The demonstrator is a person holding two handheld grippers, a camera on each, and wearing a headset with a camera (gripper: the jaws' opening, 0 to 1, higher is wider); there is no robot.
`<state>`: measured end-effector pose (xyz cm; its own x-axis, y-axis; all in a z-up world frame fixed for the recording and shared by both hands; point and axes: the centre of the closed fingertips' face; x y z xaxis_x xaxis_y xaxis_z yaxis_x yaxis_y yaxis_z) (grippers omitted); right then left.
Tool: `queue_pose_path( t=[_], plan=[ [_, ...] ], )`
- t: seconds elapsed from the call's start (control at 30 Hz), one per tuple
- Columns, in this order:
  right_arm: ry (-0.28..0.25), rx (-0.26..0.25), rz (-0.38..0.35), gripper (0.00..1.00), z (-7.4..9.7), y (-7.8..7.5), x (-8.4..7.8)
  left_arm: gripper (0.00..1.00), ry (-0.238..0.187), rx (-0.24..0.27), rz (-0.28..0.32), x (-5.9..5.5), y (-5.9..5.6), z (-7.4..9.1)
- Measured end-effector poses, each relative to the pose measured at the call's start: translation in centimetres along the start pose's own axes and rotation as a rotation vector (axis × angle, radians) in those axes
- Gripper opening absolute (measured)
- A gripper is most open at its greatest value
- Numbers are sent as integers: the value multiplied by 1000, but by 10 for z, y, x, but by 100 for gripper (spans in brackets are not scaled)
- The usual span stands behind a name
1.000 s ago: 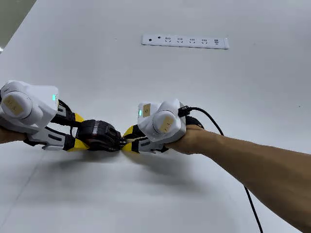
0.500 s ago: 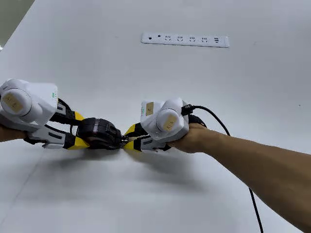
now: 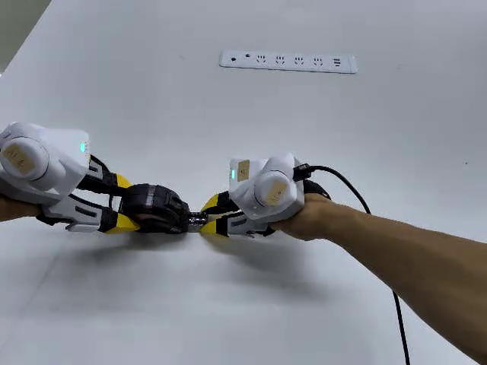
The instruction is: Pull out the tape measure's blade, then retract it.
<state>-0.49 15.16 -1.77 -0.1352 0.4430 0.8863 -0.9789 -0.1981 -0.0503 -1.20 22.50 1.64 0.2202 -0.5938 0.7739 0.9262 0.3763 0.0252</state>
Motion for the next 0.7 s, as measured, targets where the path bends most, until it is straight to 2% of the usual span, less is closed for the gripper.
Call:
queue_pose_path(
  t=[0.7],
  plan=[
    [-1,-4,-6,10,21,-1,-10,24,1,-3,11,1,-1,-1]
  ],
)
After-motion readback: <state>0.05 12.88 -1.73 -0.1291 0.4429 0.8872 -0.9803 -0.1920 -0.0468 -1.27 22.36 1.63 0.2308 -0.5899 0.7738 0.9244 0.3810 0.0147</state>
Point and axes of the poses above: the centre of the closed fingertips' face, and the gripper's own axes: z roughly backward along the fingers, y roughly to its left, x roughly out of its top, and after that the axes turned 13 degrees about -y, right-handed
